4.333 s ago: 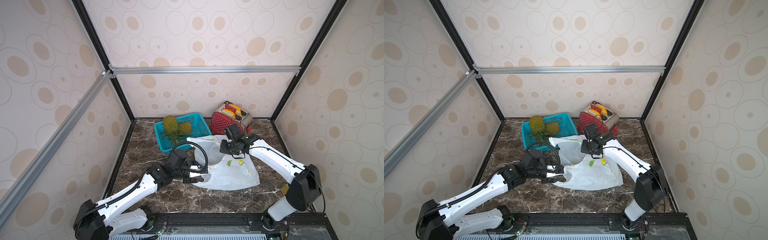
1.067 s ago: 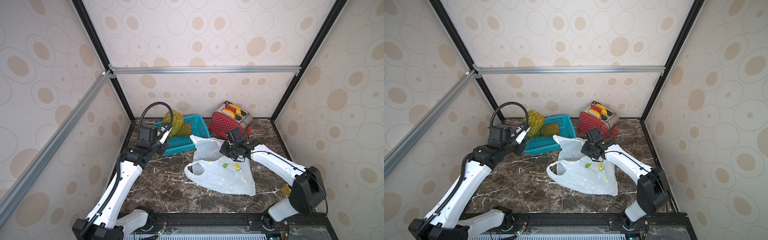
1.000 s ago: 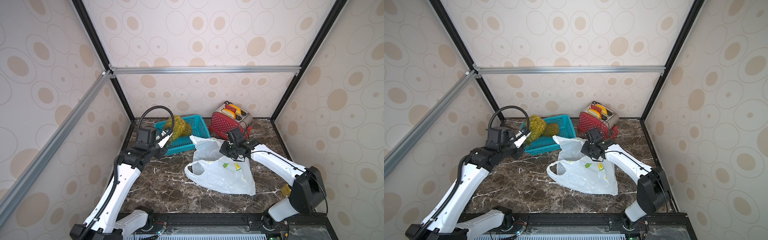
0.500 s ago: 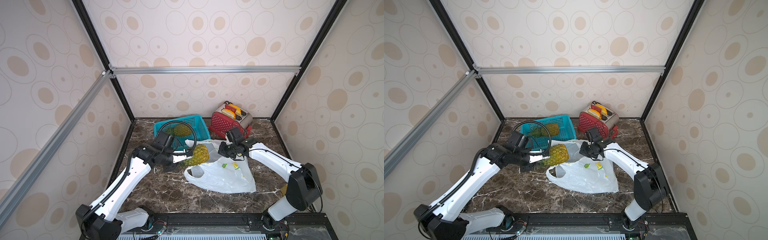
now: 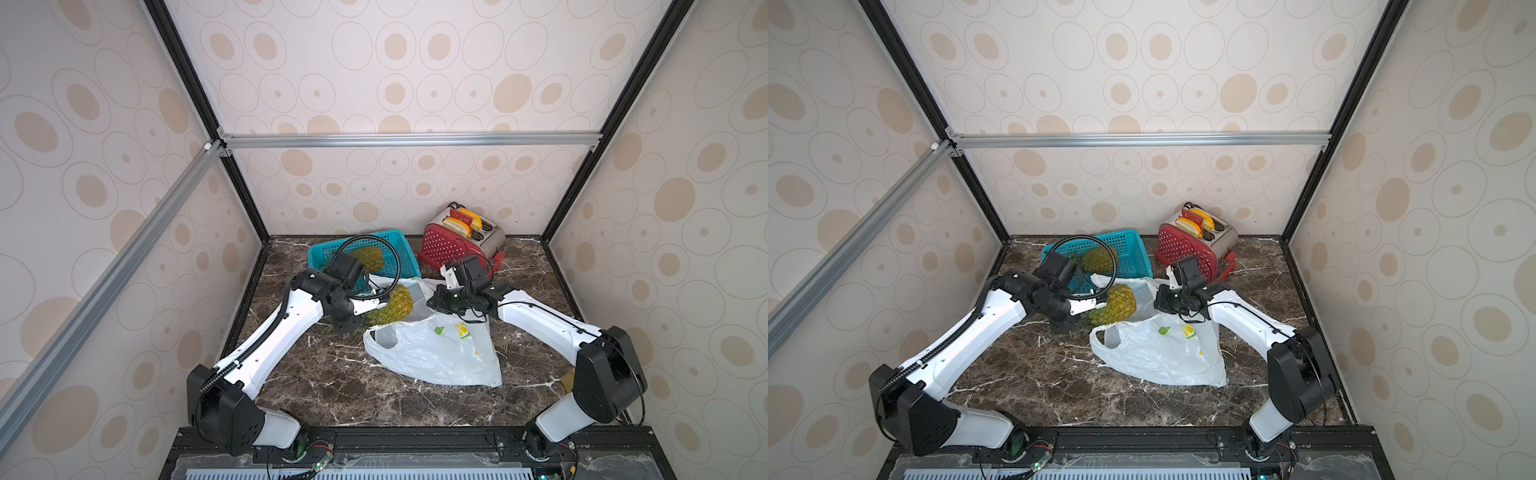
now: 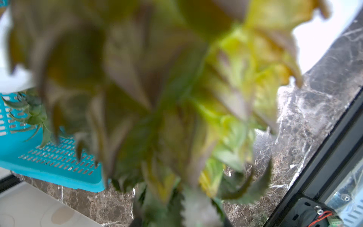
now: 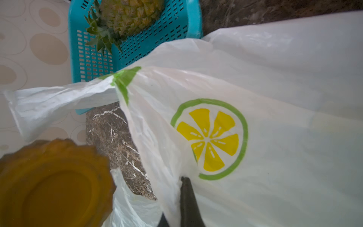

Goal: Place the pineapple into a plastic bag & tie a knot
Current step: Place the pineapple in the plastic bag.

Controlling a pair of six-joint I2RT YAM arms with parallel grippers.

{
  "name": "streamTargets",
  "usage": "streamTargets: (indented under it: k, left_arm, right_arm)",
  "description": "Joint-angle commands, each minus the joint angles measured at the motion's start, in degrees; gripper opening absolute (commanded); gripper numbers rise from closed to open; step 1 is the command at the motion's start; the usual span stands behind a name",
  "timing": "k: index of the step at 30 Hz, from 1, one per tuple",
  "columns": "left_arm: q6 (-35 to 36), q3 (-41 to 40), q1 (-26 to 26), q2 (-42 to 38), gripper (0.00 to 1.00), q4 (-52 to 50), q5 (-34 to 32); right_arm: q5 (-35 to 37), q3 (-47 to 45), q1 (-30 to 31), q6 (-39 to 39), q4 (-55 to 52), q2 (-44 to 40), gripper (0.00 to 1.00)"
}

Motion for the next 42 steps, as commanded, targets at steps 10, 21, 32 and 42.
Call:
streamTargets:
  k: [10, 21, 32, 42]
  left_arm:
    - [-2.49, 2.32, -0.18, -2.41, 0.00, 9.25, 10.45]
    - [0.56, -0.39, -0.42, -1.50, 0.00, 11.32, 9.63]
    - [4.06, -9.03, -0.71, -0.68, 0.00, 5.76, 3.95]
    - [0.43, -4.36, -6.75, 3.86, 0.00, 11.37, 15.50]
  right_arm:
    - [-2.25, -0.22, 0.04, -15.48, -2.47, 0.56, 0.00]
    - [-0.87, 0.31, 1.15, -15.91, -2.90, 0.70, 0.00]
    - [2.29, 1.56, 1.08, -13.47, 0.27, -1.61, 0.00]
    - [-7.41, -1.41, 2.31, -7.71, 17.04, 0.12, 0.00]
